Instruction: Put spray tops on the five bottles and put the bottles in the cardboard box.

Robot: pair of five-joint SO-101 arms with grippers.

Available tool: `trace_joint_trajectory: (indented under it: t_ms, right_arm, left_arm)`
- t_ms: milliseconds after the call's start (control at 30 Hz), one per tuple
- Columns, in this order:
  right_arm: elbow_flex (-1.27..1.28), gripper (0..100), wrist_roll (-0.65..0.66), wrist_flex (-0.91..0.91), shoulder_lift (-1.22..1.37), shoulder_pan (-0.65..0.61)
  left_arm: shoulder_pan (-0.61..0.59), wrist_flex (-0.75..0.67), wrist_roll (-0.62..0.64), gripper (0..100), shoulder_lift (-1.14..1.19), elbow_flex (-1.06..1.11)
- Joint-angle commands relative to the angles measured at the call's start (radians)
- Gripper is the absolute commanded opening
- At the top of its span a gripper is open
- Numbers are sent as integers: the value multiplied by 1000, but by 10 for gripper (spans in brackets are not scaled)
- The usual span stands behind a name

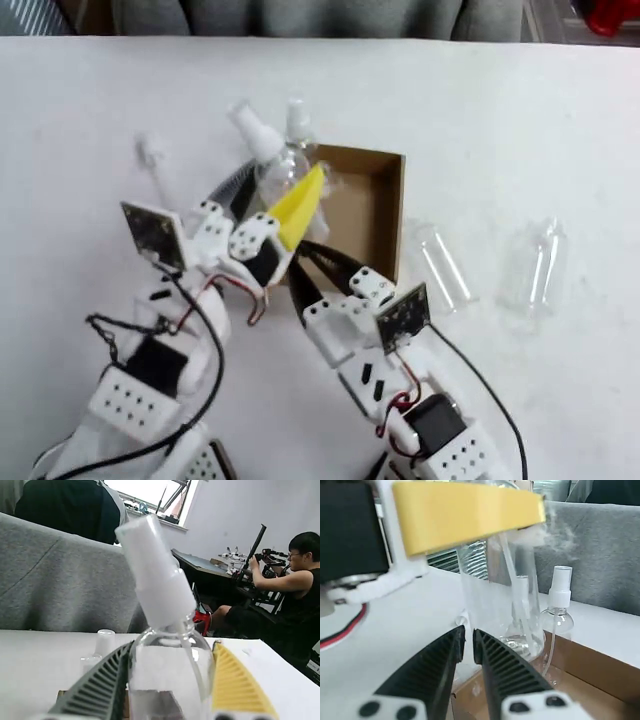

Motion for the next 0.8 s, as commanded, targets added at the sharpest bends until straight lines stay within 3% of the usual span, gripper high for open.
trace_joint_trajectory:
  t_ms: [0, 200, 500, 767]
  right_arm:
    - [9, 15, -3, -15, -12, 4]
    - [9, 15, -3, -4, -12, 58]
    - [2, 15, 5, 166, -13, 154]
    - [-133, 15, 106, 441, -13, 272]
  left_arm:
    - [28, 61, 3, 21, -94, -11]
    - [21, 112, 3, 21, -117, -11]
    - [-28, 103, 0, 21, -116, 12]
    - [-67, 123, -83, 21, -93, 9]
